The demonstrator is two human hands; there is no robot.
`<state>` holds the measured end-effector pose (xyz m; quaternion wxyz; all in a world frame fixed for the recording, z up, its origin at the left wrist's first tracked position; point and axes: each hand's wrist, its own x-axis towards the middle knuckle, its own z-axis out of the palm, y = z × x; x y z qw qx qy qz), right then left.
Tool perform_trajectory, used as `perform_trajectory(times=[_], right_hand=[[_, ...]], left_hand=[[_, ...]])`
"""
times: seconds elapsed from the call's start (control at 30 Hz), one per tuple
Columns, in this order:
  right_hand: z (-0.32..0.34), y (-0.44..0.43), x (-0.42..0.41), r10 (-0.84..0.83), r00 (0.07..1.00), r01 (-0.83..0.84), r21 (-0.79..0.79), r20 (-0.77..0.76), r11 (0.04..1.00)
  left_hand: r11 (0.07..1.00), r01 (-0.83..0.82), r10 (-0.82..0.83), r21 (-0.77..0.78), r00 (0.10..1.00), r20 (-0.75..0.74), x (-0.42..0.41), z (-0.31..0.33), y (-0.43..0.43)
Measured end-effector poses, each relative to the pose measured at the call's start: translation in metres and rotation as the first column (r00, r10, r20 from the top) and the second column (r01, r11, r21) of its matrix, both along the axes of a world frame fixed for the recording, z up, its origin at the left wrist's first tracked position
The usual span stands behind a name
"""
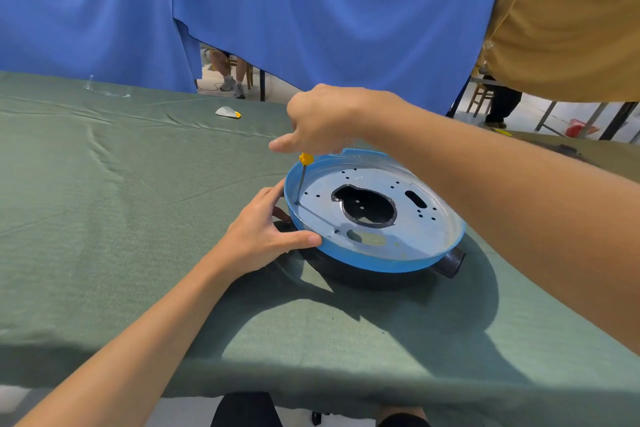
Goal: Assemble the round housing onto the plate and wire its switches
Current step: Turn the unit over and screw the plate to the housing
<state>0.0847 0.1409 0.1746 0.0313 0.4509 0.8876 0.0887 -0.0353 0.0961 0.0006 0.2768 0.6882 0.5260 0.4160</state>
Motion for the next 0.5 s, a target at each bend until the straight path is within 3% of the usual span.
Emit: perform_trajectory(times=[0.1, 0.3, 0.5], right_hand=[[0.008, -0.004, 0.0, 0.004, 1.0, -0.008, -0.132, -0.028, 0.991], [0.009, -0.006, 0.009, 0.146, 0.983, -0.156, -0.084, -0.11, 0.984], [0.017, -0.008, 0.009, 0.21, 0.978, -0.206, -0.143, 0.013, 0.968]], left_hand=[[1.0, -0.003, 0.003, -0.004, 1.0, 0.006, 0.001, 0.0, -0.001], [1.0, -0.003, 0.003, -0.014, 1.0, 0.01, -0.001, 0.0, 0.0], [1.0, 0.003, -0.002, -0.022, 1.0, 0.019, -0.002, 0.0, 0.001]])
